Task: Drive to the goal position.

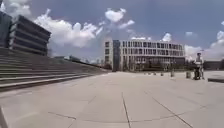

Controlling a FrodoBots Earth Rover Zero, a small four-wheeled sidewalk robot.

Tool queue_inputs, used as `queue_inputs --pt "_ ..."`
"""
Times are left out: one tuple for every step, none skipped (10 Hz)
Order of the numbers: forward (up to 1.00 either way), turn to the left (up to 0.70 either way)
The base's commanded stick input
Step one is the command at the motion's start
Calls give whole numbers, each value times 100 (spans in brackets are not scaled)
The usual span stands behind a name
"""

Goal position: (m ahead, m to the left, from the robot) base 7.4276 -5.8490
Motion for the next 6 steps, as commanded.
queue_inputs --pt "70 0" --pt "70 0" --pt "70 0" --pt "70 0" --pt "70 0" --pt "70 0"
